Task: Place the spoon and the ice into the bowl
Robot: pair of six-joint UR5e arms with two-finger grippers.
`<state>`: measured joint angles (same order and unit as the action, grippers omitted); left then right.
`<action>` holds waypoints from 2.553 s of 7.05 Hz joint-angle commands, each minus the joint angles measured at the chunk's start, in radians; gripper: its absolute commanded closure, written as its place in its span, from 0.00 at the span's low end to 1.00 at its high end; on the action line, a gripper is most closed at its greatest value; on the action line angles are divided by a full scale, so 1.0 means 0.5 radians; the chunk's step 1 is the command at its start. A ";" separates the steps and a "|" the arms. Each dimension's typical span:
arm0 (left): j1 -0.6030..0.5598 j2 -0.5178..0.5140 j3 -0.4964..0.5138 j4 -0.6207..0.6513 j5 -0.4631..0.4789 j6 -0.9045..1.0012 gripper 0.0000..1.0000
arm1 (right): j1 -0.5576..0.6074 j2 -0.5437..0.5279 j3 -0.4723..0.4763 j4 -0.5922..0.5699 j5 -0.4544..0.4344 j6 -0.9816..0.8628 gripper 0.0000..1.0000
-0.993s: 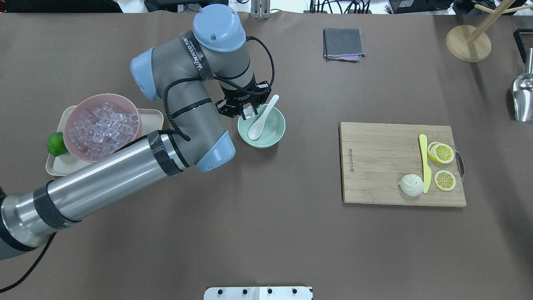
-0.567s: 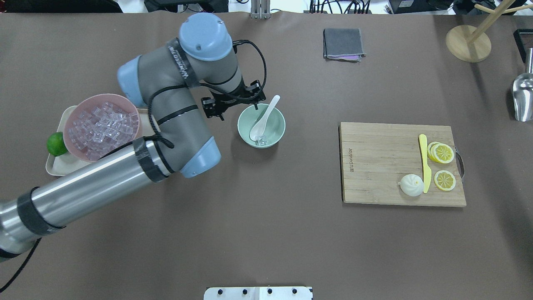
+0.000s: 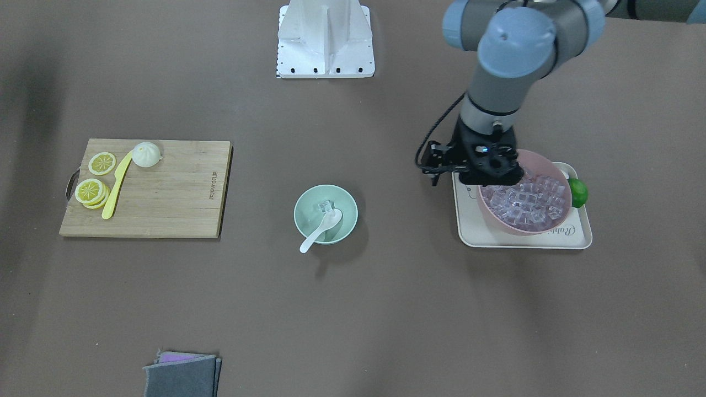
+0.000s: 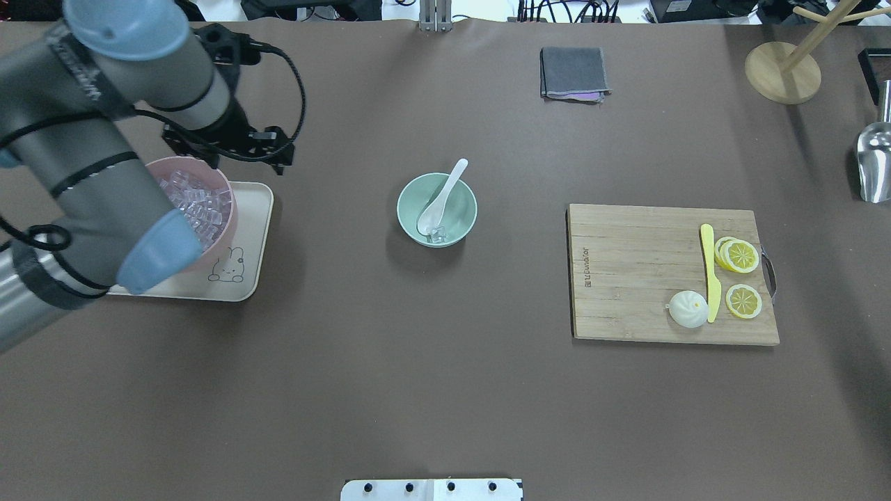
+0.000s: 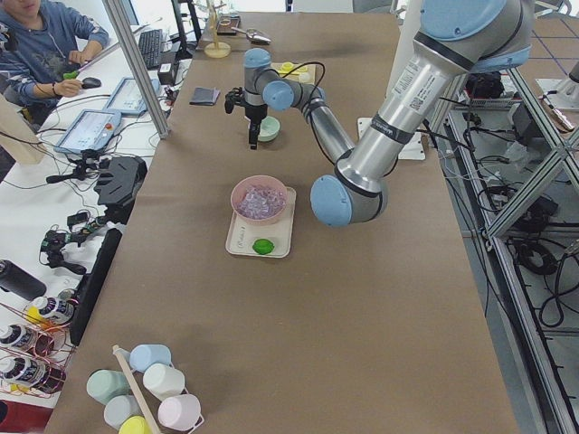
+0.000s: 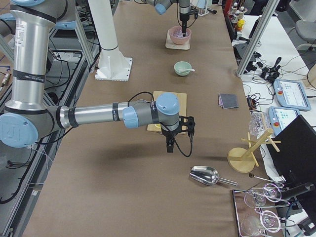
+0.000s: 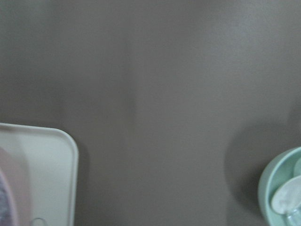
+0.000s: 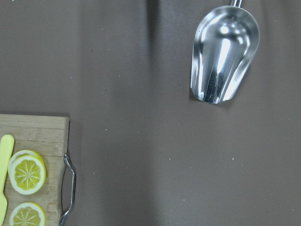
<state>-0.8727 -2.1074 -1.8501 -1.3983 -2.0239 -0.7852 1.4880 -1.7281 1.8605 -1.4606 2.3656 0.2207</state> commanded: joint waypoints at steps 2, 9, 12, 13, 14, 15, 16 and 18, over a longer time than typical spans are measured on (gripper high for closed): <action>-0.514 0.388 -0.064 0.035 -0.146 1.009 0.02 | 0.000 0.063 -0.073 -0.012 0.000 -0.144 0.00; -1.292 1.157 0.056 -0.129 -0.498 2.092 0.02 | 0.058 0.260 -0.389 -0.008 0.000 -0.449 0.00; -1.295 1.260 0.138 -0.167 -0.511 2.086 0.02 | 0.233 0.189 -0.349 -0.045 0.000 -0.643 0.00; -1.295 1.276 0.138 -0.167 -0.590 2.077 0.02 | 0.233 0.189 -0.346 -0.048 0.000 -0.644 0.00; -1.295 1.276 0.144 -0.164 -0.597 2.061 0.02 | 0.233 0.189 -0.346 -0.048 0.000 -0.644 0.00; -1.298 1.242 0.220 -0.158 -0.588 2.061 0.02 | 0.233 0.183 -0.346 -0.045 0.000 -0.641 0.00; -1.307 1.233 0.239 -0.149 -0.594 2.061 0.02 | 0.218 0.201 -0.358 -0.045 -0.006 -0.632 0.00; -1.347 1.245 0.239 -0.142 -0.597 2.067 0.02 | 0.193 0.210 -0.346 -0.045 -0.010 -0.616 0.00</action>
<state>-1.5381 -1.4884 -1.7371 -1.4712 -2.3209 0.2469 1.5885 -1.6238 1.6847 -1.4834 2.3609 -0.0904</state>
